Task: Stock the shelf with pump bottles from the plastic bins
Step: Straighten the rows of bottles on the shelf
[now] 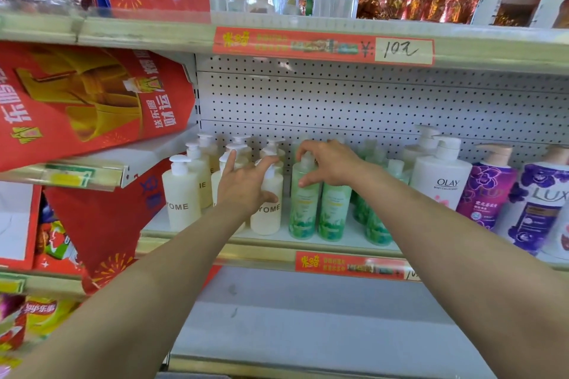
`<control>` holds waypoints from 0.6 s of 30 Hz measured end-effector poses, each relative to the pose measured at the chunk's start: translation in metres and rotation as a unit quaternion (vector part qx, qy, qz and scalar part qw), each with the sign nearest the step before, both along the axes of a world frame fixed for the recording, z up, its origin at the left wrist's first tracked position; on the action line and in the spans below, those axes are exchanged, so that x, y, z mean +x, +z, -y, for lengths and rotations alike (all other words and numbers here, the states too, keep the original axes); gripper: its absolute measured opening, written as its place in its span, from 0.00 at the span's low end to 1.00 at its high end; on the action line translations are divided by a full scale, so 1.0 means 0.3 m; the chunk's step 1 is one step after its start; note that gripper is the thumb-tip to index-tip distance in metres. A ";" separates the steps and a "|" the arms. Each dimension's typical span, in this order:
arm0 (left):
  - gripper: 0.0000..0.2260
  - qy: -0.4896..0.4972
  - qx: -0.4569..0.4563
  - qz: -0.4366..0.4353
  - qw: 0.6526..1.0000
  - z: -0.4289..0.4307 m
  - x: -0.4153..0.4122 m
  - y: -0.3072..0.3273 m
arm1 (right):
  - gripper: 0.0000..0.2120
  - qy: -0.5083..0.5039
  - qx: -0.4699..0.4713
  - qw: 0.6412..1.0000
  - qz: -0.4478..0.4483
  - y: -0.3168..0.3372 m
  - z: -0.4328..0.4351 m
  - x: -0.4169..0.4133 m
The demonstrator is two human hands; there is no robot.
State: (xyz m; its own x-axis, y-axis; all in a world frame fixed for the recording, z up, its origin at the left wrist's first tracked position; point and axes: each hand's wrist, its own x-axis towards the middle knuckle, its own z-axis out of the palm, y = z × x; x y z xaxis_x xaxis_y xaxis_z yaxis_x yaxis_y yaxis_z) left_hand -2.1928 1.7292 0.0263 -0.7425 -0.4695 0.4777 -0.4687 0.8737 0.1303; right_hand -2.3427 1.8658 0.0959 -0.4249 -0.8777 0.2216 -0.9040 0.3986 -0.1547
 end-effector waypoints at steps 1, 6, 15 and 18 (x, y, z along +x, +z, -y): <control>0.35 -0.003 0.002 -0.001 1.000 0.002 -0.001 0.001 | 0.31 -0.003 0.004 1.000 -0.002 -0.003 -0.003 0.000; 0.35 -0.005 0.023 0.000 1.000 0.005 -0.018 0.017 | 0.41 -0.013 -0.036 0.998 0.055 0.051 -0.074 -0.032; 0.44 -0.073 -0.034 -0.074 0.994 -0.141 -0.148 0.047 | 0.36 -0.053 0.032 0.998 0.013 -0.002 -0.177 -0.090; 0.40 -0.077 -0.020 -0.035 0.996 -0.159 -0.170 0.033 | 0.32 -0.039 0.019 0.999 -0.012 -0.010 -0.185 -0.096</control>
